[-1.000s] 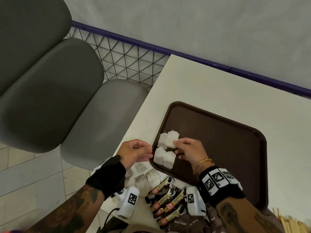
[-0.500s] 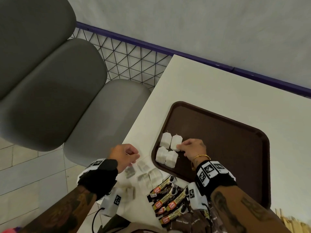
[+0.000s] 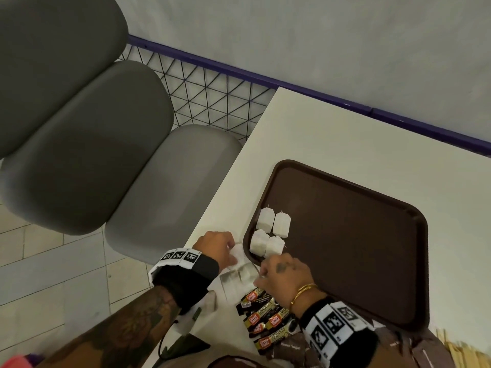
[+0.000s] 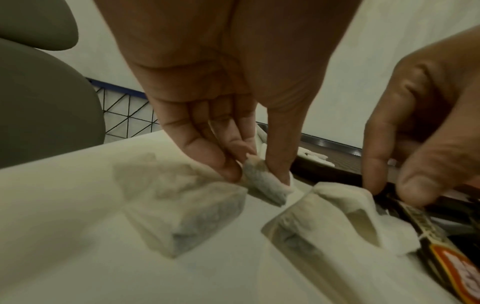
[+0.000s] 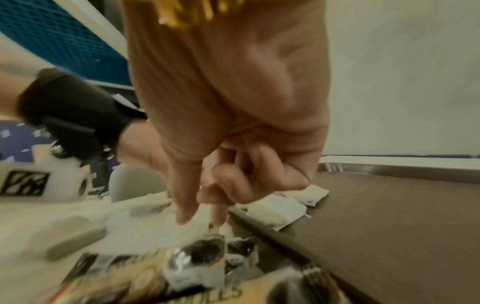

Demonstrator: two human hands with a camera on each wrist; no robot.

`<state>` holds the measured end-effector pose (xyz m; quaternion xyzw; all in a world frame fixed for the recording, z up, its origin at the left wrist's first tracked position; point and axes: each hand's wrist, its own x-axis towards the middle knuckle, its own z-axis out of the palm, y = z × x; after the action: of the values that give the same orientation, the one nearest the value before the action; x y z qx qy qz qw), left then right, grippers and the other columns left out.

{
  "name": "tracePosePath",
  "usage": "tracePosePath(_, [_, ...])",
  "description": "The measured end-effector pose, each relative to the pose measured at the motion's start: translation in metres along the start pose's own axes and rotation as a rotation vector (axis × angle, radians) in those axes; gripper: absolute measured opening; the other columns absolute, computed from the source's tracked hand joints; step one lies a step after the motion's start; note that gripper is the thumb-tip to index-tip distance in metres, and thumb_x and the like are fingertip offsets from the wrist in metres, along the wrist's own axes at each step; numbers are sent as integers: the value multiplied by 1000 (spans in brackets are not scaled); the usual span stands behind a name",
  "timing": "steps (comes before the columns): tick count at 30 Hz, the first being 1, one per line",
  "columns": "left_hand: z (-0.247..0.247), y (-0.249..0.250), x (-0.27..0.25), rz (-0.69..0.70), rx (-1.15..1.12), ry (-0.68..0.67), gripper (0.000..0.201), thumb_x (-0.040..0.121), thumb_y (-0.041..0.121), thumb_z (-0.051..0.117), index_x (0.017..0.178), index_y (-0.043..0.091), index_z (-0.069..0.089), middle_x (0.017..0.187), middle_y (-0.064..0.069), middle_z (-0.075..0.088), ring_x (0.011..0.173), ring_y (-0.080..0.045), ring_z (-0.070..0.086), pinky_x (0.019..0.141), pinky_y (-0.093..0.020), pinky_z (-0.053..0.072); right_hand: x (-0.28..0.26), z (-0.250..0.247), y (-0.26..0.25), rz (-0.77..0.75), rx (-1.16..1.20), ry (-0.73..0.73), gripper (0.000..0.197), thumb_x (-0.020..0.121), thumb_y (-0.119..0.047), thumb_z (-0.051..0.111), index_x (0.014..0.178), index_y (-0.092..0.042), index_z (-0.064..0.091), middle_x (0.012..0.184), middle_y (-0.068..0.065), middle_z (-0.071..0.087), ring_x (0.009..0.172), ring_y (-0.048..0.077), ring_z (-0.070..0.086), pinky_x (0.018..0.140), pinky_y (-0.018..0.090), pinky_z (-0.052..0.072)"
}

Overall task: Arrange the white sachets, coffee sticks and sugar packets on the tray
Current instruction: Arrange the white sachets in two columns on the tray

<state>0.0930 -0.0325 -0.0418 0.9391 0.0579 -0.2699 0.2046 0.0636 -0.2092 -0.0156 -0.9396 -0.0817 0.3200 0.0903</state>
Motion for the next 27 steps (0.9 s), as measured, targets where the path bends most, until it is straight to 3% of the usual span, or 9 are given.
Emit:
tracePosePath(4, [-2,-3,-2,-18,-59,-3,22,77,24,79,96,19,70,101,0,66,97,-22,62,74,-25,45,-1,5,-5,13,-22,79,41,91,-55,48,107,-20,62,116,4,62,106,27,58,90,34,45])
tracePosePath(8, [-6,-12,-3,-18,-205,50,12,79,22,77,79,23,65,86,4,59,85,-17,56,69,-21,39,6,8,-8,113,89,32,47,79,-60,56,103,-21,68,111,3,66,101,26,62,87,34,51])
tracePosePath(10, [-9,-16,-6,-21,-315,64,15,80,23,77,75,22,63,82,5,59,81,-18,58,67,-22,44,9,11,-10,133,170,29,40,76,-54,60,98,-22,71,106,2,69,97,25,64,85,33,53])
tracePosePath(13, [-13,-23,-9,-54,-559,47,14,80,23,79,77,16,67,75,3,66,65,-13,61,53,-18,46,9,13,-10,118,307,44,21,80,-40,66,90,-24,74,99,-3,71,92,18,66,83,30,54])
tracePosePath(16, [-12,-30,-8,-63,-737,40,18,79,15,79,75,12,62,73,-4,64,57,-15,60,60,-30,54,9,11,-8,59,421,49,6,80,-31,68,78,-28,72,86,-8,71,85,13,65,79,29,55])
tracePosePath(19, [-17,-29,-12,-53,-919,45,19,82,-2,72,78,8,57,78,-14,67,55,-15,64,60,-30,60,5,1,-2,-14,622,97,10,78,-26,72,69,-26,67,70,-11,66,71,5,61,70,23,51])
tracePosePath(23, [-20,-23,-14,-25,-989,50,24,84,0,72,90,13,52,65,0,62,52,-18,64,69,-44,61,-2,-20,10,-22,916,102,7,80,-14,72,79,-11,66,60,-1,64,52,11,57,54,28,49])
tracePosePath(25, [-22,-16,-15,14,-971,73,28,84,2,72,93,18,51,80,-5,56,57,-21,62,68,-45,61,-4,-29,16,-7,1019,93,11,81,-9,70,88,-7,62,55,4,59,47,13,51,48,27,44])
tracePosePath(27, [-23,-6,-17,94,-952,95,27,85,-1,70,90,18,52,90,-8,56,61,-19,63,62,-38,60,-6,-35,21,-10,1077,119,13,83,-7,68,93,-10,61,55,3,57,46,14,46,48,27,41])
